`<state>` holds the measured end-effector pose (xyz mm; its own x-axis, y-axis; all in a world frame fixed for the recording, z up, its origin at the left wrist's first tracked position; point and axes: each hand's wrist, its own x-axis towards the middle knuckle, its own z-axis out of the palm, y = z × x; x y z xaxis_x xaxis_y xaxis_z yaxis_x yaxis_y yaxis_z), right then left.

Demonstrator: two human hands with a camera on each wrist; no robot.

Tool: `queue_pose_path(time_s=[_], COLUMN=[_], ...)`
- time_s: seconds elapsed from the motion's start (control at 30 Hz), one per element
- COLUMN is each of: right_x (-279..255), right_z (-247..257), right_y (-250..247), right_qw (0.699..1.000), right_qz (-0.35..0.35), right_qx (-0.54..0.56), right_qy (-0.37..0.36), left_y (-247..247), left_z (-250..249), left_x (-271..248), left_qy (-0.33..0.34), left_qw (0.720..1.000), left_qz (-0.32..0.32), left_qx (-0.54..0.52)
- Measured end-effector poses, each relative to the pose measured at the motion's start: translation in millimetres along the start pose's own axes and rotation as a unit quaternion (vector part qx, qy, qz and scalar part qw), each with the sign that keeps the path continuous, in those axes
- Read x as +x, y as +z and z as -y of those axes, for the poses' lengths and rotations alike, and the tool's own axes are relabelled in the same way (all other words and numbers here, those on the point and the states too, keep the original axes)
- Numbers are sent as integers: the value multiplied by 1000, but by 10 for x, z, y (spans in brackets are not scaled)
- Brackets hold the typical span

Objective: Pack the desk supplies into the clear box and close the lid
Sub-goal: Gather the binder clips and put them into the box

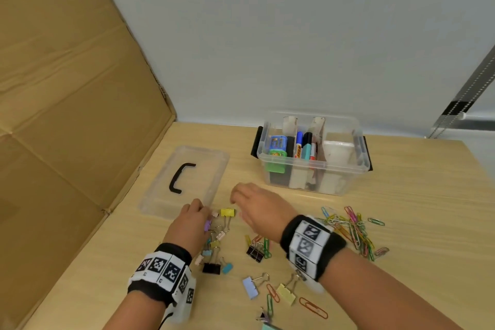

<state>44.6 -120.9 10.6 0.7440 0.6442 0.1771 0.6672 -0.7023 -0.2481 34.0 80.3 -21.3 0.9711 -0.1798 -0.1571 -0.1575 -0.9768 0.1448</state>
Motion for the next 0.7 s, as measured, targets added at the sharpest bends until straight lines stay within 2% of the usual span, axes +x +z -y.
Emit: queue_pose_path(time_s=[0.13,0.23,0.37,0.5,0.57,0.63,0.7], right_x=[363,432,389,299,254,194,110], right_z=[108,110,24,-73,-118,-186,-282], right_y=[258,319,331,313,268,240,225], right_qw=[984,976,973,975,980,977,938], right_qz=[173,210,206,195,182,116,45], right_qx=[-30,-61,-109,-95,-31,92,248], right_qy=[13,14,3,35,80,155,238], left_y=[-23,-55,-155,-283,-299,-298,-269], left_z=[28,106,269,302,280,255,255], left_x=[-5,-36,-78,-22,45,121,202], left_qy=[26,32,20,16,3,-15,-24], left_qw=[1000,999,991,973,962,954,954], left_qz=[13,15,9,1,3,11,13], left_qx=[13,-10,-128,-232,-273,-299,-298])
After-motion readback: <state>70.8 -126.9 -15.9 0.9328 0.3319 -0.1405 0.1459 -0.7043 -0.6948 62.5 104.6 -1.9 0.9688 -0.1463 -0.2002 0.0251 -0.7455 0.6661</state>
